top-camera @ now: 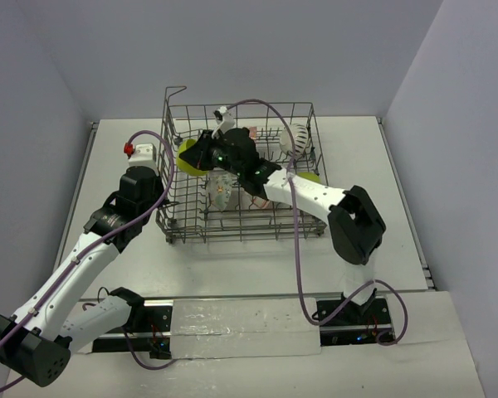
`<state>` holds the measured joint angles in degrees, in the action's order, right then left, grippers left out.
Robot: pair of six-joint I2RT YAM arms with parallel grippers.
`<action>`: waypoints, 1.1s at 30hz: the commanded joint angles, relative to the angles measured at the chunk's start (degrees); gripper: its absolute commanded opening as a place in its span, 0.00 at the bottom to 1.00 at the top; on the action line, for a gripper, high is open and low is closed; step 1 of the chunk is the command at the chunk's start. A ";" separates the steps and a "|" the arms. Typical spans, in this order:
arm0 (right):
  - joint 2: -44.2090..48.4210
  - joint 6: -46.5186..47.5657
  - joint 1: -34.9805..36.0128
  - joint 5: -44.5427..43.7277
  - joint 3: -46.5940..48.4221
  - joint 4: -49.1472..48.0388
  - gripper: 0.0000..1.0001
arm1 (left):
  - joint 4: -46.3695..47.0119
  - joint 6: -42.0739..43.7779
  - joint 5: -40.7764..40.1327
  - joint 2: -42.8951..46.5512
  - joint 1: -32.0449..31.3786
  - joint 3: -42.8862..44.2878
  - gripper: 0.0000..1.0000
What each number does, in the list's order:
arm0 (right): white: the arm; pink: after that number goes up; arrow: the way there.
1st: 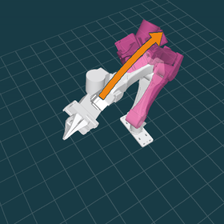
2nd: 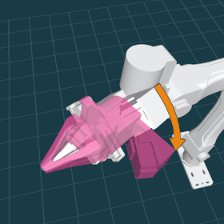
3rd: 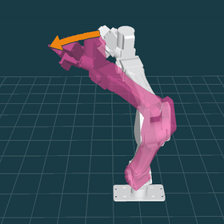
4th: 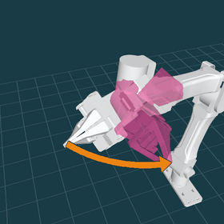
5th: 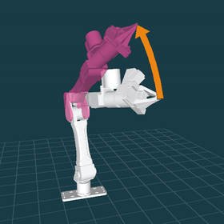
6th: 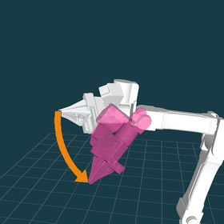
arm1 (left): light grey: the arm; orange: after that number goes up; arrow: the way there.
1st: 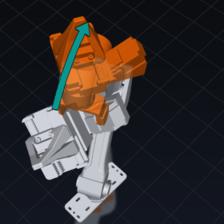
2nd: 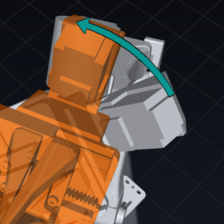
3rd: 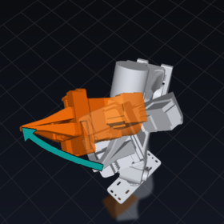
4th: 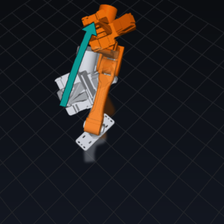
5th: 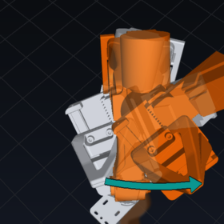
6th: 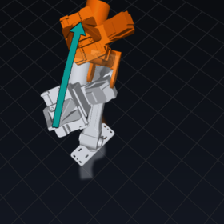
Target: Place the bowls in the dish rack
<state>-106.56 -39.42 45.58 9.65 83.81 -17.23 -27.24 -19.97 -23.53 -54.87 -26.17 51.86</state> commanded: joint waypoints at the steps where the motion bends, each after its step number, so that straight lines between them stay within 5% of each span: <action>1: -4.08 -3.64 -0.06 -0.51 6.18 -5.27 0.00 | 0.00 0.72 -0.90 1.00 0.33 0.35 0.00; 33: -18.07 -13.76 3.02 2.14 10.32 -9.05 0.00 | 0.35 0.63 -2.05 1.79 -1.51 -0.18 0.00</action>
<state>-124.70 -52.25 46.89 10.48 92.36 -23.73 -27.59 -19.90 -24.49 -54.50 -27.03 51.75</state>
